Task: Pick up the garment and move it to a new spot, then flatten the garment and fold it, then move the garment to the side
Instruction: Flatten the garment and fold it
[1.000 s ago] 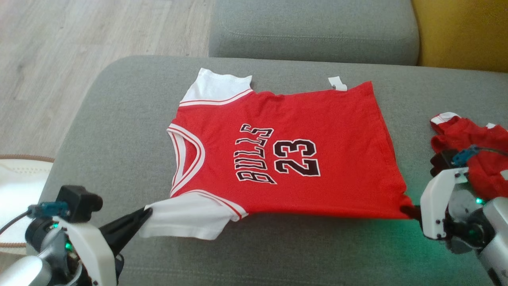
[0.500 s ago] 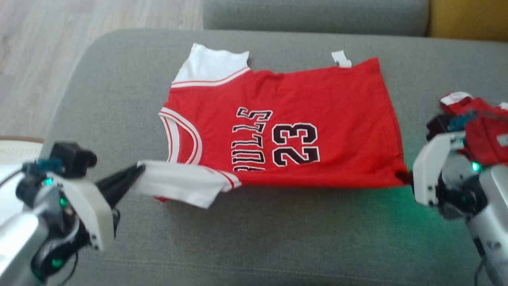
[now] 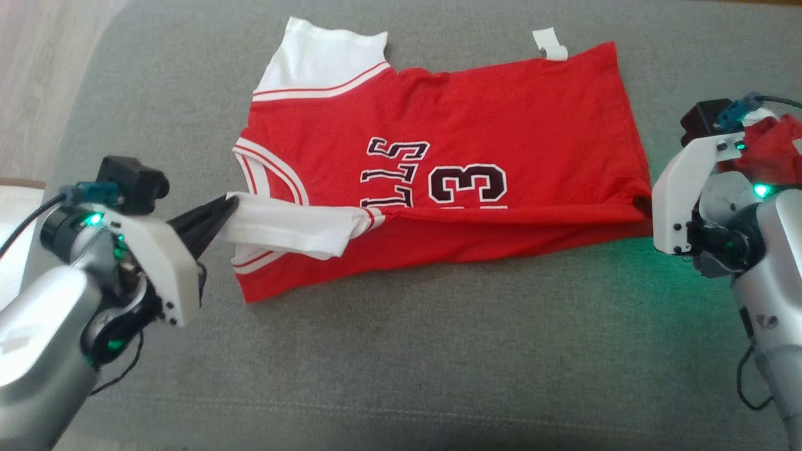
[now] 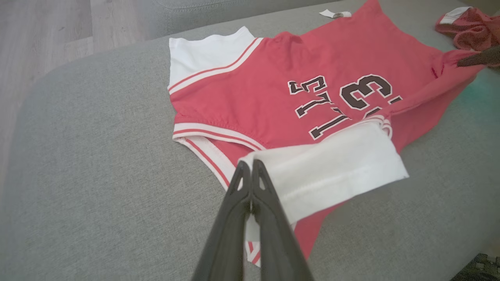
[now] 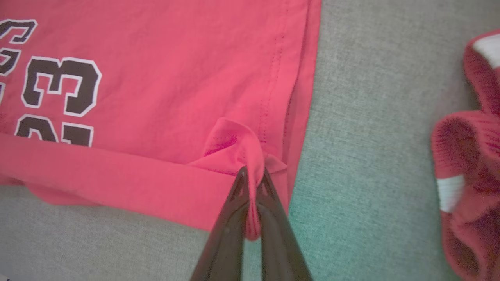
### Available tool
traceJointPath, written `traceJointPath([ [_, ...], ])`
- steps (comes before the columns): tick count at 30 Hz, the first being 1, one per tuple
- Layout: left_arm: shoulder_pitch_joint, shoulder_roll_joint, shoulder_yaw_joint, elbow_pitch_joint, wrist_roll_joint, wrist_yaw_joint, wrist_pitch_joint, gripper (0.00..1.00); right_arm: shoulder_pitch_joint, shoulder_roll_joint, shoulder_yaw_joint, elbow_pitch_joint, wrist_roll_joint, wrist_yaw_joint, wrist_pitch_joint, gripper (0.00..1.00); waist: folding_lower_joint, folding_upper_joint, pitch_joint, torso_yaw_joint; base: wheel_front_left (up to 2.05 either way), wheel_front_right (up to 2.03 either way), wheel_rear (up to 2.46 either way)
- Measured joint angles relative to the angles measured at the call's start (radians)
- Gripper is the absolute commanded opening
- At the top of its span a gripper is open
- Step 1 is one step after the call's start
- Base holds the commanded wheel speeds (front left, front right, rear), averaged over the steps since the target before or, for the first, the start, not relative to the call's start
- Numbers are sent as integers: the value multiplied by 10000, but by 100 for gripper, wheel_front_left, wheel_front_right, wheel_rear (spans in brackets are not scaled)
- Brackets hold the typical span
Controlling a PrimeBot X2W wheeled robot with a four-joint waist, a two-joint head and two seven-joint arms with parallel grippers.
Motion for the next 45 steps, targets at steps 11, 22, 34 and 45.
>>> traceJointPath([
  [11,-1013,-1014,-491,1971,201,165,-1298,100,-676,173,336,579,-704,0,-1645,100,0,0,501,17,0,0,0],
  [22,-1499,-2479,1103,3135,140,1511,-4192,100,-833,318,125,314,-961,0,-6619,100,-2,0,126,-51,0,0,0],
  [34,2194,-4951,4406,282,1778,2510,-4355,100,2505,1626,-1758,-1532,-2545,0,-11008,100,-2,0,-950,-41,0,0,0],
  [45,3648,-5557,4533,1582,3120,2399,-4355,100,4269,2734,-2719,-2918,-3434,0,-11104,100,-2,0,-1195,-246,0,0,0],
])
